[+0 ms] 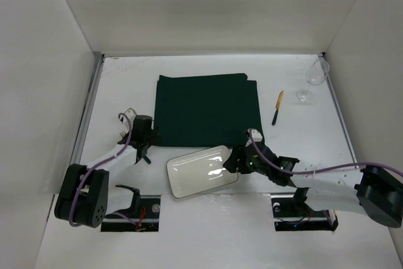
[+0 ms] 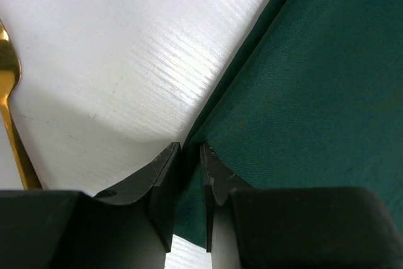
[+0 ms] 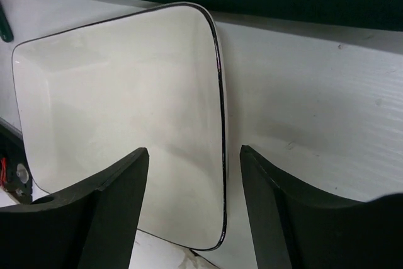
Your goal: Set the dinner table for one person
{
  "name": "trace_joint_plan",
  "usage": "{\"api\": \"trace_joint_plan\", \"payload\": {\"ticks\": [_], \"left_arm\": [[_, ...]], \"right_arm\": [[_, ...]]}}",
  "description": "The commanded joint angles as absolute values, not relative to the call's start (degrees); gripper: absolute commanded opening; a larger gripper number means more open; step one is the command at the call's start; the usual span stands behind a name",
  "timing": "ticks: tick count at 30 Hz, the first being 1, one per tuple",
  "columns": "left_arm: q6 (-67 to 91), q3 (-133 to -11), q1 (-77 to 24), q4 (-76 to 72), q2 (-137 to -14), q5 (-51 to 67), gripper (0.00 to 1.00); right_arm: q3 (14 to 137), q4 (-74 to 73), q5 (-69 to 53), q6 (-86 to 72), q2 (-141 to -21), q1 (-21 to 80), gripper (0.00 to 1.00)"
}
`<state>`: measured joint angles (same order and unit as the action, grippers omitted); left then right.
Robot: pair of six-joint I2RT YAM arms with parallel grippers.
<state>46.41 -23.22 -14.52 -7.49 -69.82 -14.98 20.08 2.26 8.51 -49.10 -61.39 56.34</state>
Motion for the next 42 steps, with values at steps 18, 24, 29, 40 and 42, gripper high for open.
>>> {"api": "trace_joint_plan", "payload": {"ticks": [18,24,29,40,42], "left_arm": [[46.8,-22.0,-13.2,1.1,-52.7,-15.8,0.23],[47.9,-21.1,-11.7,1.2,-48.4,-17.0,0.23],[48.7,-22.0,-11.4,1.2,-47.2,-17.2,0.25],[49.0,-21.4,-12.3,-1.0,-49.8,-16.3,0.26],[49.0,-21.0,-12.6,-1.6,-50.4,-16.2,0.26]], "right_arm": [[17.1,20.1,-2.2,-51.5,-73.2,49.1,0.08],[18.7,19.7,-4.9,-53.8,-64.3,49.8,0.04],[25.3,19.3,-7.4,-55.6,-60.2,48.5,0.04],[40.1,19.3,-15.0,-55.5,-68.5,35.7,0.04],[42.0,21.6,-16.7,-55.2,-72.2,33.7,0.05]]}}
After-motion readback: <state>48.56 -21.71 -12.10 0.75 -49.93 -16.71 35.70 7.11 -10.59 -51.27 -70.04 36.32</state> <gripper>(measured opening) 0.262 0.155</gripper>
